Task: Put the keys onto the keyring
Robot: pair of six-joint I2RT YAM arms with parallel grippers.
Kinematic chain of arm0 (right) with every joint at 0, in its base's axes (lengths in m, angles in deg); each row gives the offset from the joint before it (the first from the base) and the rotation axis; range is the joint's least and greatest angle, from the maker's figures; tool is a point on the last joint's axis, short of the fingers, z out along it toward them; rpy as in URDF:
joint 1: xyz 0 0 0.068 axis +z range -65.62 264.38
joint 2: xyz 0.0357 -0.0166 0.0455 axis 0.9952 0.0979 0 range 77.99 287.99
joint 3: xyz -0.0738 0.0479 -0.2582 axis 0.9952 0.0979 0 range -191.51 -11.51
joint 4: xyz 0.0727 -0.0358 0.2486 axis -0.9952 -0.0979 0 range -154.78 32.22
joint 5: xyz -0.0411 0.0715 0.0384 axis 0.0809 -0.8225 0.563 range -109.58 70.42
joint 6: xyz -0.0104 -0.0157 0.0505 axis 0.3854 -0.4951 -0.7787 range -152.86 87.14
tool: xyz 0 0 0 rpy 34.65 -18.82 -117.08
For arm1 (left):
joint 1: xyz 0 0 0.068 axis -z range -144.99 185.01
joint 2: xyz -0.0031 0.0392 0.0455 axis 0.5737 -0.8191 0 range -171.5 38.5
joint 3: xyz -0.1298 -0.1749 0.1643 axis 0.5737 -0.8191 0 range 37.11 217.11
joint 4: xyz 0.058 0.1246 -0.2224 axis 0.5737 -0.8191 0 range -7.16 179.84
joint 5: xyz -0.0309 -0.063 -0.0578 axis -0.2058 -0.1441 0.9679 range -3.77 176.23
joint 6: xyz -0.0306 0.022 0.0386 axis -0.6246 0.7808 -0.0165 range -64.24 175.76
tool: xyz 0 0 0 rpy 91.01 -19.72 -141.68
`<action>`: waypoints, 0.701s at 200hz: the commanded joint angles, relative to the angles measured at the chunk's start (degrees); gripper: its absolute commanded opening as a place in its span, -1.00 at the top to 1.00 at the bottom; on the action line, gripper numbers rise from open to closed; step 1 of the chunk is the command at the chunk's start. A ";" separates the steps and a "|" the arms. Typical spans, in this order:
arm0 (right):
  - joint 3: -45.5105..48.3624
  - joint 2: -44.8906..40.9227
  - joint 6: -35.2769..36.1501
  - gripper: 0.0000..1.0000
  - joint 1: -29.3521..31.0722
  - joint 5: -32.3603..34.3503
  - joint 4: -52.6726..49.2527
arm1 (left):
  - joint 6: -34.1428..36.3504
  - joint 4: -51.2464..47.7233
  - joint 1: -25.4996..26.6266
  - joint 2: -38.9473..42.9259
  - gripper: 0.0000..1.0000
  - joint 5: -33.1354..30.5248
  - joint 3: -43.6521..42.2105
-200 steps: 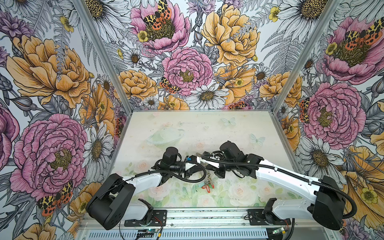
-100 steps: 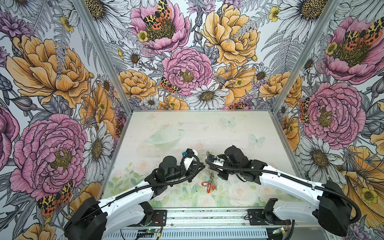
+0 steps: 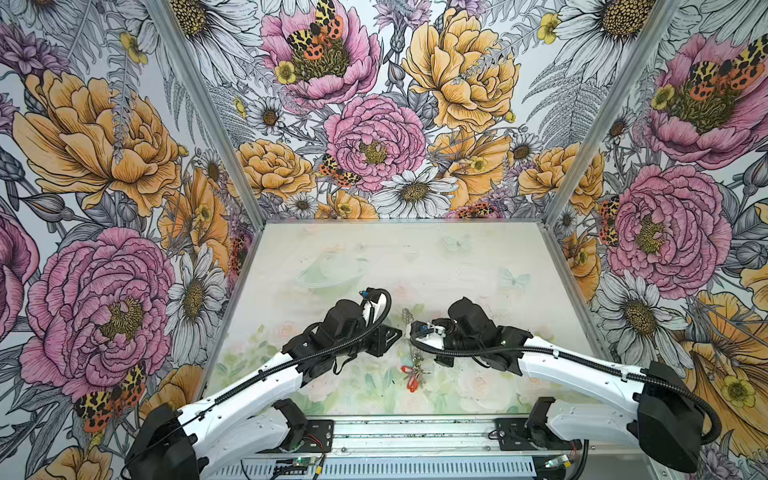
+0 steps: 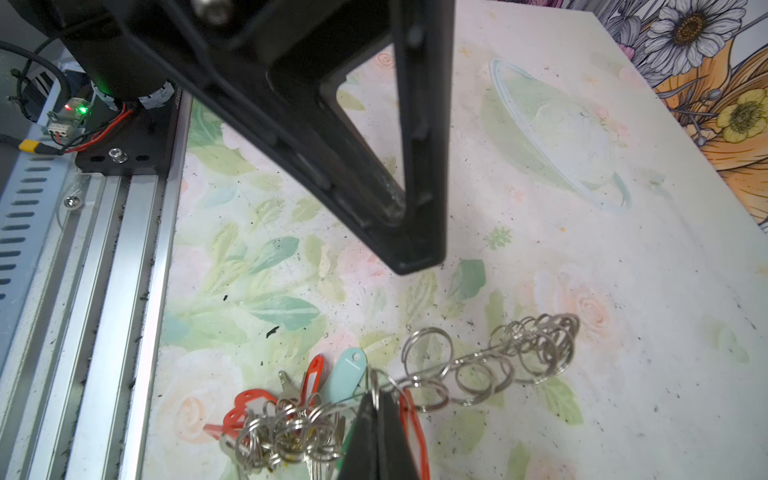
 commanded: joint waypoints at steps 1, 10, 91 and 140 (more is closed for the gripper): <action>0.00 -0.86 0.84 1.00 0.61 -1.58 3.86 | -0.29 -2.92 1.44 -1.41 0.42 0.47 2.61; -0.04 -0.86 0.94 1.00 0.65 -1.70 3.85 | 0.49 -3.37 1.84 -2.41 0.41 0.18 3.43; 0.00 -0.71 0.77 1.00 1.00 -2.00 3.86 | 4.12 -3.21 4.61 -8.67 0.35 0.53 6.99; 0.09 -0.86 0.77 1.00 1.03 -2.01 4.04 | 4.67 -3.23 4.82 -10.53 0.40 0.06 7.03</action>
